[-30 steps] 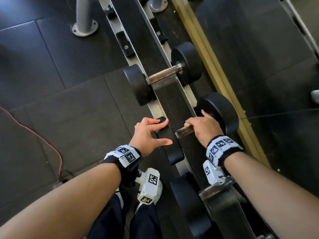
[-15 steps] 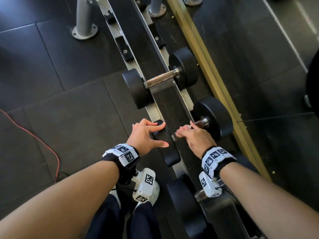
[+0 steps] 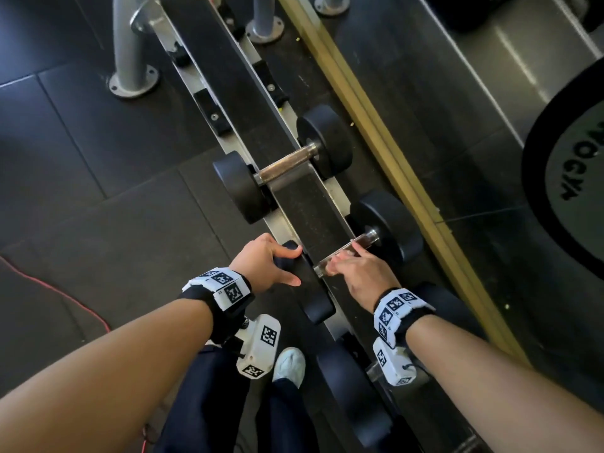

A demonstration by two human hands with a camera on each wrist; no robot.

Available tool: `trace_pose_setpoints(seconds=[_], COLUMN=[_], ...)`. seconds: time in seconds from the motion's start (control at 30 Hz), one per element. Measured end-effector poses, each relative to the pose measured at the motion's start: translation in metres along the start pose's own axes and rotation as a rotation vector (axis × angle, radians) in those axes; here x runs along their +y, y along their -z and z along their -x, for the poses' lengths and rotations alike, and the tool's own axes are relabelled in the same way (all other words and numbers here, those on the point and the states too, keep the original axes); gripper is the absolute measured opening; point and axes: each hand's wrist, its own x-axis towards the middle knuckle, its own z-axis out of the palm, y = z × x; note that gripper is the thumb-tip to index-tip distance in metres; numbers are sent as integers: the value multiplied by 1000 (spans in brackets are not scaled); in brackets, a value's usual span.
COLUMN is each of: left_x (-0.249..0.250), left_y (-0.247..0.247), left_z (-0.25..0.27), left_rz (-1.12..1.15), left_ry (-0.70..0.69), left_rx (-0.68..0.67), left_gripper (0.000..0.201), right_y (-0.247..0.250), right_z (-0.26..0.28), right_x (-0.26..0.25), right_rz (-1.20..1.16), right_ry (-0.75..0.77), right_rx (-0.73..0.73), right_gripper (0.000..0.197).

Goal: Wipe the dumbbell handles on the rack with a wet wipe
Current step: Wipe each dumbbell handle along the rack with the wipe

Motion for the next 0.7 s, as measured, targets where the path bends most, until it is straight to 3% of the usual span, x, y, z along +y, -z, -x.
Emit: trace_pose_setpoints(seconds=[0.1,0.17,0.23,0.33,0.43,0.57,0.7], left_x=[1,5,9,13,9,-10,-29], left_y=[13,28,50,92,127,144,144], left_z=[-2,-5,-9,-20,-37,-59,-77], left_rz=[-50,-70,-70,-24,-14,-18,36], left_ry=[-26,-40,-67,-106,-100,-6,3], left_rx=[-77,-103,-33,174,292,335,318], left_gripper=[54,52,51,52,58,70,79], right_y=[13,25,36,49,53,34,15], right_z=[-17,-33,-52,-88,-122,-159,-189], right_x=[-4,-12,-20,-31,-36,-28,-21], right_rz=[75,-35,-319,-776,-829,-996,-1052], right_ry=[23,-183,-413,-590,-713,-940,-1029], right_rx=[-69,33,184,446,631,652,734], right_gripper=[33,29,24,14,3,16,19])
